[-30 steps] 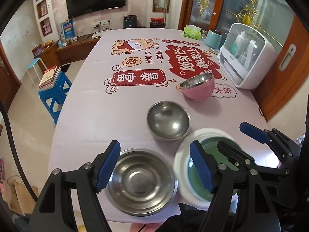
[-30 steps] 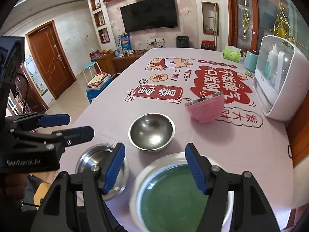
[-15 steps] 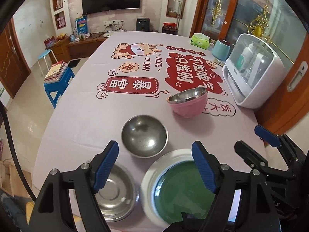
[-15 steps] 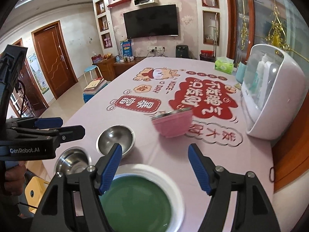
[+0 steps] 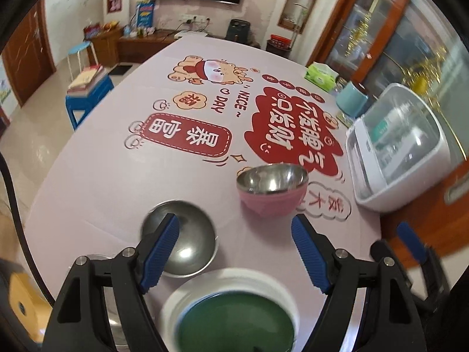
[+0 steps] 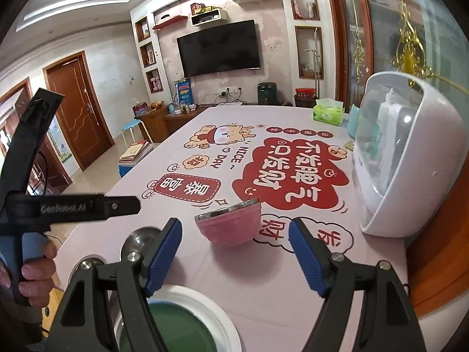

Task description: Organize plates and bowls

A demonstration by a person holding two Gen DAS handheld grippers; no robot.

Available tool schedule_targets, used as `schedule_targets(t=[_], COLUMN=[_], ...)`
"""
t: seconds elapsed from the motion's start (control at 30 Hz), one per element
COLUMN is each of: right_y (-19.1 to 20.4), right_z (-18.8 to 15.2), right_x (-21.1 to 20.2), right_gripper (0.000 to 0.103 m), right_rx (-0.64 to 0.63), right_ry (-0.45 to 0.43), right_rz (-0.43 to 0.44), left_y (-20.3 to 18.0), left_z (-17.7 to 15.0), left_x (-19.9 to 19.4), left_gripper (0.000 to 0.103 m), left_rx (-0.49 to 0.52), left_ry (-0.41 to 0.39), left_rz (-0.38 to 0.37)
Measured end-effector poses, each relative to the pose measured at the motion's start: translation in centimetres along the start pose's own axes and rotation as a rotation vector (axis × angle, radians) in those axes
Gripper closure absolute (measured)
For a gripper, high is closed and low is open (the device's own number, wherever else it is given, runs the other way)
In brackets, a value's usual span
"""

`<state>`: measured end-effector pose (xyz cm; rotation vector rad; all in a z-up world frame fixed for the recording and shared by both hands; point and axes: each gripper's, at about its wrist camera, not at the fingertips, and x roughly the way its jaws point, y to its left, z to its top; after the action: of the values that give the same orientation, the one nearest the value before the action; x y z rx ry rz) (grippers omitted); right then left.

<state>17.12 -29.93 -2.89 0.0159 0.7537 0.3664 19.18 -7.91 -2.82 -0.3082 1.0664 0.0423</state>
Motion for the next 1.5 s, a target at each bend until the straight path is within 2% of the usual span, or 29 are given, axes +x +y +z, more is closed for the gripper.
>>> schedule_targets(t=[0.13,0.33,0.53,0.8,1.33,1.5], right_y=[-1.3,-2.8,-3.7,-4.1,-5.5,-6.0], right_z=[-0.1,-0.3,-0.7,-1.0,-1.9,-2.1], right_x=[1.9,5.2,7.5,9.4,11.3,11.7], right_gripper=[0.027,0.027,0.027,0.027,0.027,0.027], right_rx=[0.036,0.069,0.102,0.121,0.182,0.208], right_ry=[-0.004,0.023,0.029,0.034,0.101,0.119], right_rz=[0.051,0.101,0.123,0.158,0.132,0.145], left_y=[-0.3,-0.2,-0.1,-0.2,-1.2,-1.2], left_z=[1.0,2.0,2.6,2.8,1.6,1.1], left_x=[2.6,7.1,11.0,14.3,17.6,18.6], left_gripper=[0.025,0.025,0.025,0.025,0.025,0.025], left_rx=[-0.058,-0.135,-0.166,-0.165,-0.115,-0.096], left_ry=[0.014,0.082,0.133,0.188,0.293,0.322], left_rz=[0.007,0.000,0.008,0.017,-0.023,0.001])
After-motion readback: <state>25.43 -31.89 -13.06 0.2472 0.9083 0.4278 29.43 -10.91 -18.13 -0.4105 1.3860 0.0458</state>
